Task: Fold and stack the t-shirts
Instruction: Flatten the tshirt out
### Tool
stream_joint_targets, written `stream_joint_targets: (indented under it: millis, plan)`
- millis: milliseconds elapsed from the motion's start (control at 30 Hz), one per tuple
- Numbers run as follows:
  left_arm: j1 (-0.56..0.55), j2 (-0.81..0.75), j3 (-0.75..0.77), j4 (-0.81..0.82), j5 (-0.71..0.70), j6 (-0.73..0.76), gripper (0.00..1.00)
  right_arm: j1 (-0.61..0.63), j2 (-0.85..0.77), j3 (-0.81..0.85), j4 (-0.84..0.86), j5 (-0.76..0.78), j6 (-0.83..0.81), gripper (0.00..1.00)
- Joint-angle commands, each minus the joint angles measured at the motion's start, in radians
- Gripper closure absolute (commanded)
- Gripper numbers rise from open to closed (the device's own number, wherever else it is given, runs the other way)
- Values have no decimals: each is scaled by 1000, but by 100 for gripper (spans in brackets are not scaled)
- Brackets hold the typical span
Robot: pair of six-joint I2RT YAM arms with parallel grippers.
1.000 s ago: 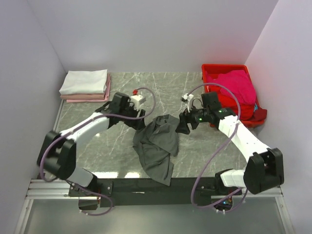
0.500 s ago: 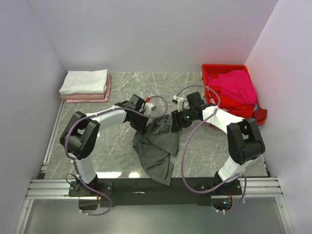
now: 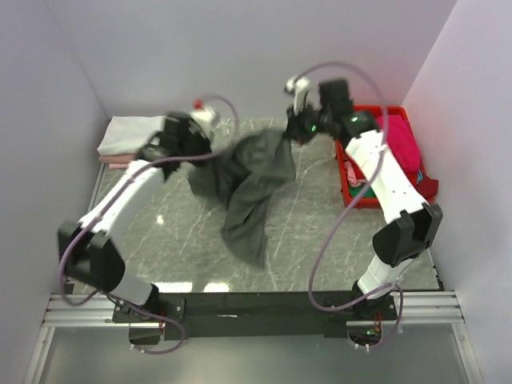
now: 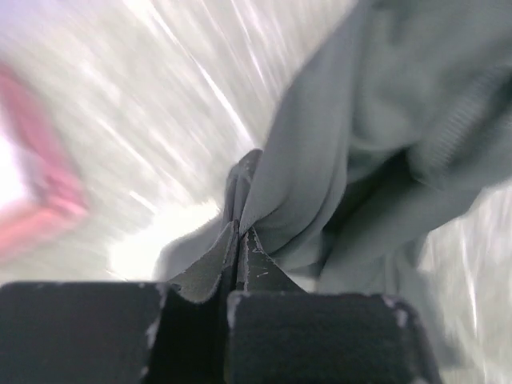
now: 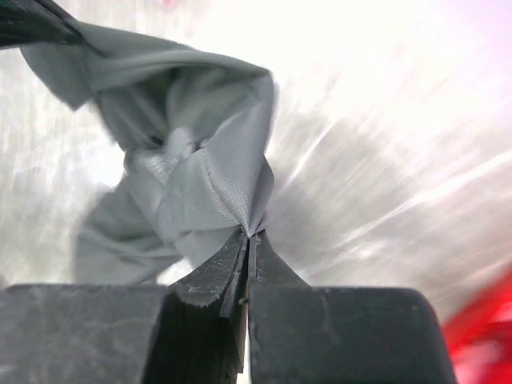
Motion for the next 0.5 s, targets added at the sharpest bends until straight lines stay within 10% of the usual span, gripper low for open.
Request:
stream_joint_targets:
  millis: [0,200,467]
  plan:
    - [72,-148,185,120,41,-4,100,-8,18,301,-155,37,-97,100]
    - [76,-260,282,209,65,33,100,-8,-45,496,-131,56,-152,100]
    - [76,-420,2,125,168,-46,100,-7,-404,-109,-18,-50,-355,100]
